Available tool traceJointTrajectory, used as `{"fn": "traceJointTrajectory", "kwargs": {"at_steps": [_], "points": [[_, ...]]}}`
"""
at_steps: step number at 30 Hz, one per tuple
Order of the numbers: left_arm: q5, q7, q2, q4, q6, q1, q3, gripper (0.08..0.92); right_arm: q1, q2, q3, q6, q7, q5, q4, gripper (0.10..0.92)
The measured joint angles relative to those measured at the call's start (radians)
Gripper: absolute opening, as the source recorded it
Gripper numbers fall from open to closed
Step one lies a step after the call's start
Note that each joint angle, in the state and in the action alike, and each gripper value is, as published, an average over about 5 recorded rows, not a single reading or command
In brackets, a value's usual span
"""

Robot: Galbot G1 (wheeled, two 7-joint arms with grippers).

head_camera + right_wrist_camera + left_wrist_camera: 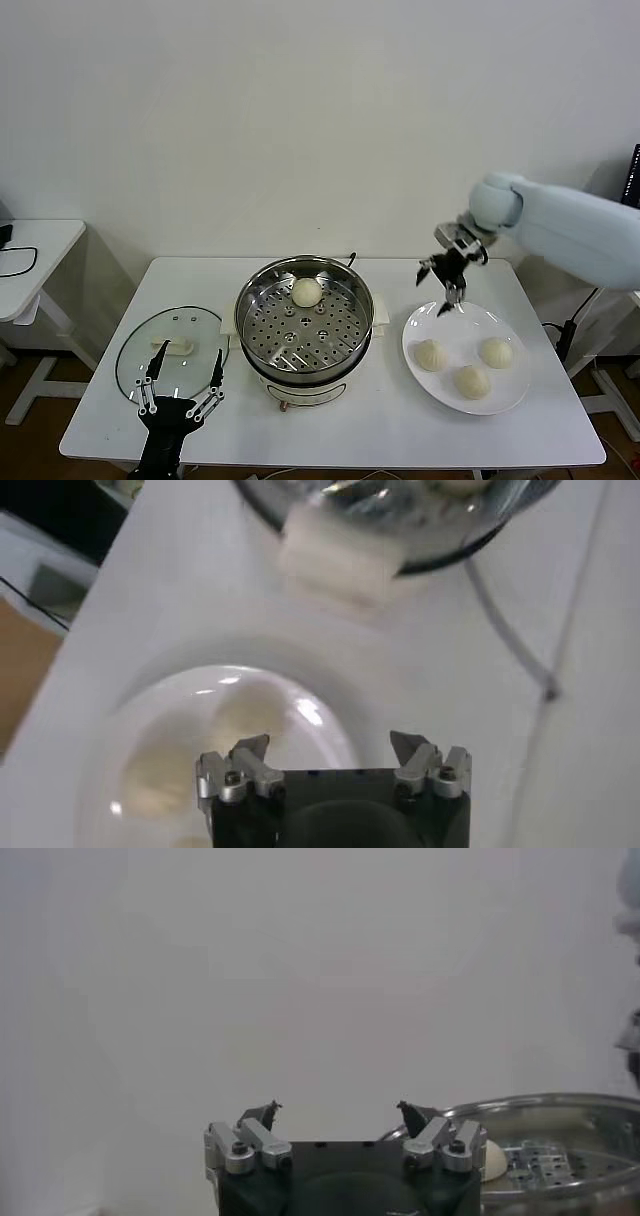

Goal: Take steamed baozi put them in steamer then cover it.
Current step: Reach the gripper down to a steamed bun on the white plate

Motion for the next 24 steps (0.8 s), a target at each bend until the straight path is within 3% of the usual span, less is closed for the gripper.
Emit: {"fn": "traceJointTrajectory", "kwargs": {"at_steps": [24], "points": [[-0.001,-0.008,-0.004,0.012,-0.002,-0.001,-0.008,0.823,-0.185,0.006,0.010,-0.060,0.165,-0.011,-0.023,0.823]]}}
